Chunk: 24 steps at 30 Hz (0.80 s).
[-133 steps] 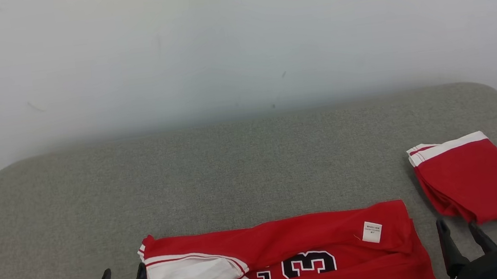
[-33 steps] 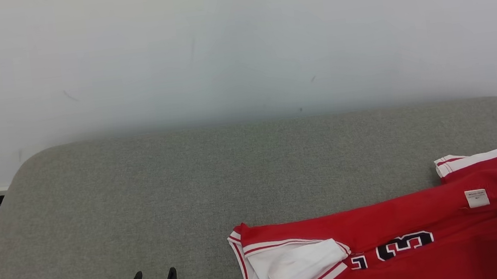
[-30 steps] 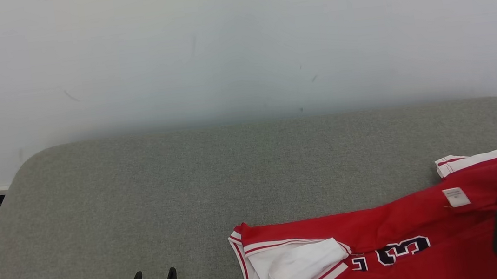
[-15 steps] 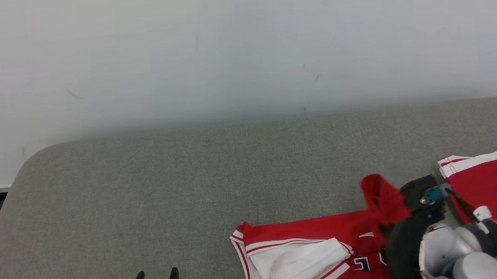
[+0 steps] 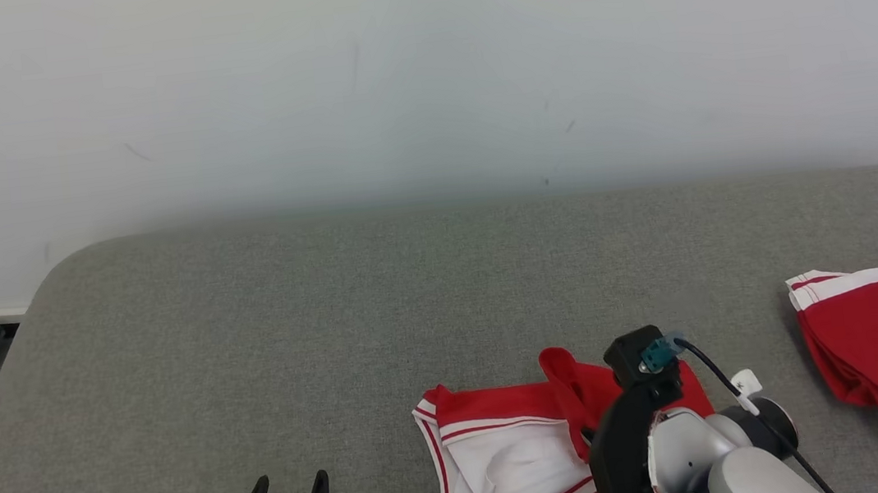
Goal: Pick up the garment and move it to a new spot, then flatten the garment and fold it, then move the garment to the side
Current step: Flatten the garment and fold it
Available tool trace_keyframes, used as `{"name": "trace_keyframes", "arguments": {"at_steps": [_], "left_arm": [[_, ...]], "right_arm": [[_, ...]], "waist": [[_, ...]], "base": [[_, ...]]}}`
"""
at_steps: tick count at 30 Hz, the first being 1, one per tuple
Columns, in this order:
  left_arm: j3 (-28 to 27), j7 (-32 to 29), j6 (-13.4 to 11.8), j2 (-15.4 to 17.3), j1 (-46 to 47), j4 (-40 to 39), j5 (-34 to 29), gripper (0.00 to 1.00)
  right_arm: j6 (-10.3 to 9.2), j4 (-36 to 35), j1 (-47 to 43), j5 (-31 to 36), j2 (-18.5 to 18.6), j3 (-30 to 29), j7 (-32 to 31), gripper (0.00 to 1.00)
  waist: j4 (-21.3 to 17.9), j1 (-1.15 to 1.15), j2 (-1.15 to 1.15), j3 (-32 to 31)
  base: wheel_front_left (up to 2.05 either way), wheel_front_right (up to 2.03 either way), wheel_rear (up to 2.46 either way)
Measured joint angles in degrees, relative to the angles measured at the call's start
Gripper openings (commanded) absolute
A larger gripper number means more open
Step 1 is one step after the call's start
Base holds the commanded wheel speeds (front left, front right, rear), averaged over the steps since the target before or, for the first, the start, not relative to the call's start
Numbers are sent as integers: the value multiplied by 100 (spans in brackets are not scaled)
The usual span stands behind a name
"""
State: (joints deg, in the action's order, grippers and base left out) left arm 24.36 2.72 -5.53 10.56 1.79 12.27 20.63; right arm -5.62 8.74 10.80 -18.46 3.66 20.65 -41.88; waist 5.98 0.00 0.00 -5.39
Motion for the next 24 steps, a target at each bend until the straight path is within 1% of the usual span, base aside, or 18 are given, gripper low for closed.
{"name": "trace_keyframes", "arguments": {"at_steps": [6,8,12,18,22,24], "left_arm": [[12,-1,2,-2,76,22,0,100],[-3,0,1,-2,119,19,0,100],[0,0,1,-3,118,49,0,100],[43,-1,8,-20,138,101,-1,100],[68,-1,51,-34,258,109,-9,100],[93,-1,53,-62,259,121,-11,100]], "right_arm": [[-52,338,420,-78,-40,100,-43,0],[-89,457,524,-121,-38,205,-43,0],[-94,615,708,-194,-40,387,-41,0],[-146,684,905,-721,-21,1060,119,0],[-152,805,1098,-1004,-18,1308,243,0],[-152,966,1128,-1089,-22,1328,402,0]], "waist": [[86,0,0,57],[117,1,0,74],[158,0,0,90],[221,0,0,100],[255,0,0,106],[278,0,0,109]], "base": [[0,0,0],[0,0,0],[0,0,0],[0,0,0],[0,0,0],[0,0,0]]}}
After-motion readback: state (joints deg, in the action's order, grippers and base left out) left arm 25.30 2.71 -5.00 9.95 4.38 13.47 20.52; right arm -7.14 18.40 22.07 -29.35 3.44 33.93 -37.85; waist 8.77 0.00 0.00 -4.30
